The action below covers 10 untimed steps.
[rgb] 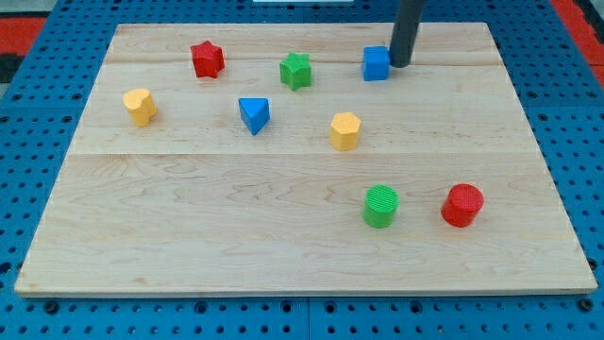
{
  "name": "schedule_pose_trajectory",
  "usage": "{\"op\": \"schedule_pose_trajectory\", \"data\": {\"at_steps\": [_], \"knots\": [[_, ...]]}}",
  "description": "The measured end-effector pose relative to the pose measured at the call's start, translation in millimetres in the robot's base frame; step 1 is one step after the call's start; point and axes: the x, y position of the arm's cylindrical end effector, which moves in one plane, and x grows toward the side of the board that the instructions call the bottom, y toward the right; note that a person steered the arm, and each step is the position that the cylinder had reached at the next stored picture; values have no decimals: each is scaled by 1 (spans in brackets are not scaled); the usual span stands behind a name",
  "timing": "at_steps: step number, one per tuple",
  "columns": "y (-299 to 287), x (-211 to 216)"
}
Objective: Move your arm towards the top left
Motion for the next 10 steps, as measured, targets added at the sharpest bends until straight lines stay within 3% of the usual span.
{"op": "schedule_pose_trajectory", "data": {"at_steps": [3, 6, 8, 10], "knots": [[-25, 0], [23, -25], [-29, -59], [-125, -76]]}}
